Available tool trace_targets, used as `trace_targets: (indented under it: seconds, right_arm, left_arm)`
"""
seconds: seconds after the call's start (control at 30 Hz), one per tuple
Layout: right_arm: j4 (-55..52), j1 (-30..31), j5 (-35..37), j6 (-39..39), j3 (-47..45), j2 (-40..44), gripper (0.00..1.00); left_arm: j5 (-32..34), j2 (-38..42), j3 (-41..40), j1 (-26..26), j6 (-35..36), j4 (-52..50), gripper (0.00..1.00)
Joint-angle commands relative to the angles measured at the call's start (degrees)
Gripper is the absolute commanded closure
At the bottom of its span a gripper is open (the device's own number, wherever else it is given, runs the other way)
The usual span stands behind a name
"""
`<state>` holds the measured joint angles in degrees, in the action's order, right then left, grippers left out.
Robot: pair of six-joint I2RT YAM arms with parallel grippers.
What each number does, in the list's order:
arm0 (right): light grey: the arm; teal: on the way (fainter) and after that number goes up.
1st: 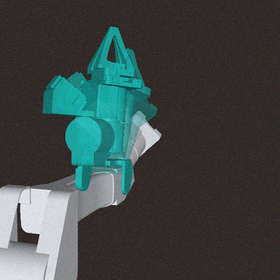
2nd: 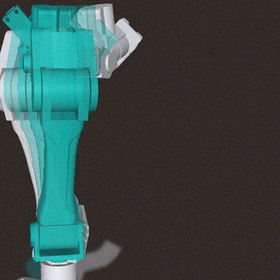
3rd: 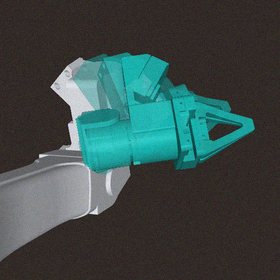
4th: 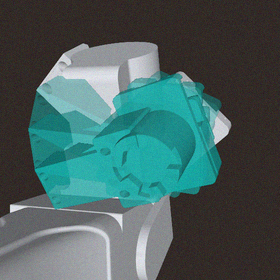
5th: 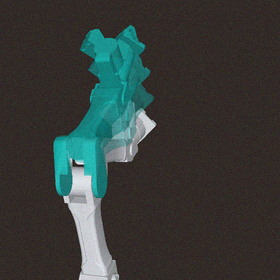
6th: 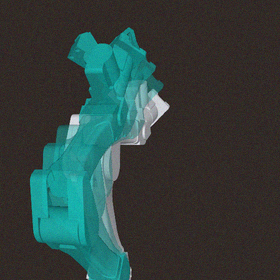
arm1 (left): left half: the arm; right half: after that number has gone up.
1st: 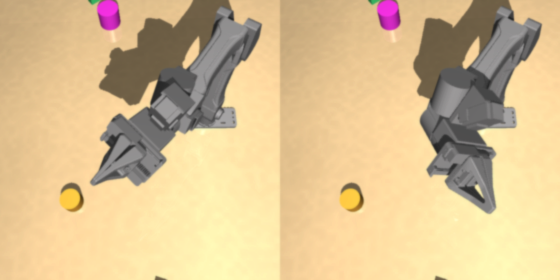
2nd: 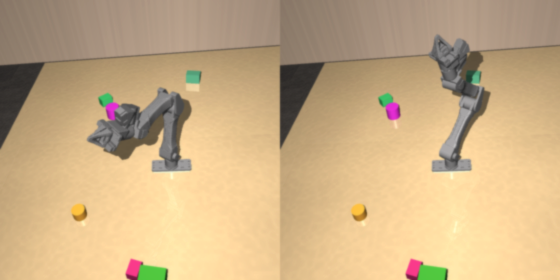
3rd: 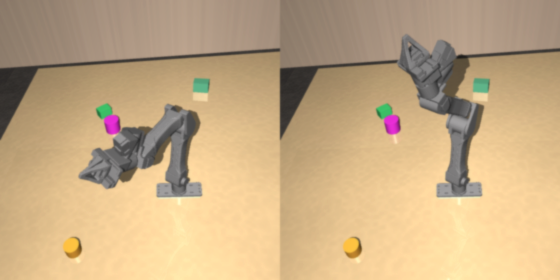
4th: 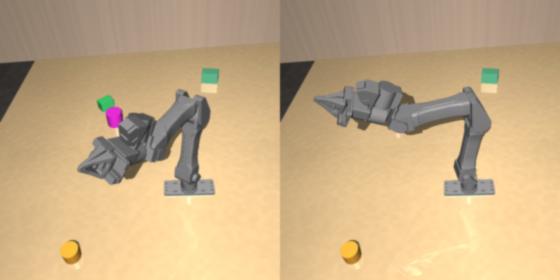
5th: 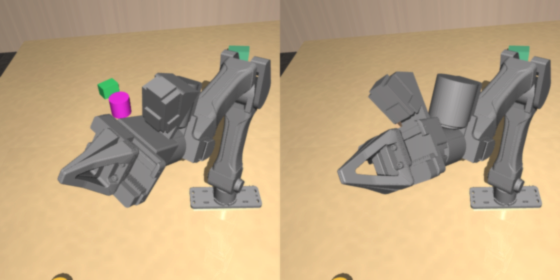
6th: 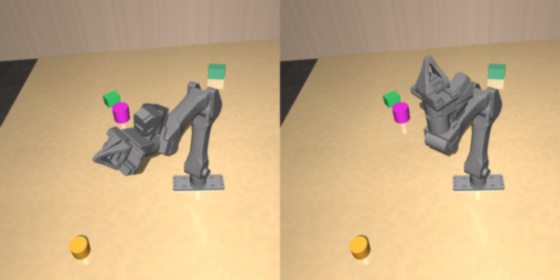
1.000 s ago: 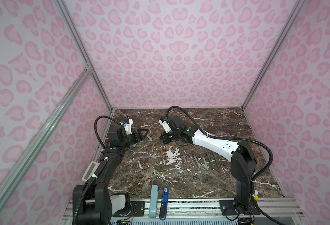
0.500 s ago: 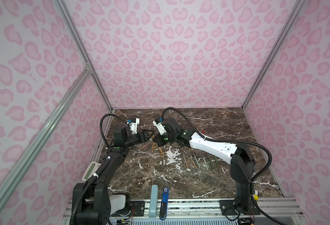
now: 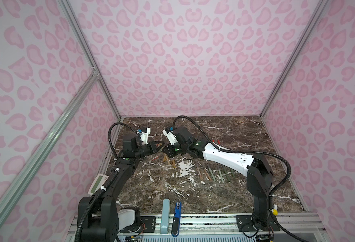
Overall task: Remove pen caps from pens
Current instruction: Open the pen cap on the pen.
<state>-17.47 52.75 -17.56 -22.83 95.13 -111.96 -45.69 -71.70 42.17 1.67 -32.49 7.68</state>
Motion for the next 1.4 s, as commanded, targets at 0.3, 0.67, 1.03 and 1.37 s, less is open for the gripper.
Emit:
trace_targets:
  seconds: [0.3, 0.67, 1.03, 1.37]
  right_arm:
    - [6.2, 0.1, -1.5, -0.1, -7.6, 2.0, 0.7]
    - [3.5, 0.1, -2.5, 0.6, -2.0, -1.7, 0.84]
    - [4.8, -0.3, -2.6, 0.1, -7.5, 0.8, 1.0]
    - [9.4, -0.3, -0.7, -1.5, -25.4, 7.0, 1.0]
  left_arm:
    - [0.0, -0.3, 1.2, -0.2, 0.7, -0.6, 0.97]
    - [-0.3, -0.3, 1.0, -0.2, -0.2, 0.6, 0.97]
    - [-0.3, 0.2, 2.4, -0.7, -0.6, -1.0, 0.97]
    - [1.4, 1.9, 2.8, -5.7, -4.1, 0.1, 0.97]
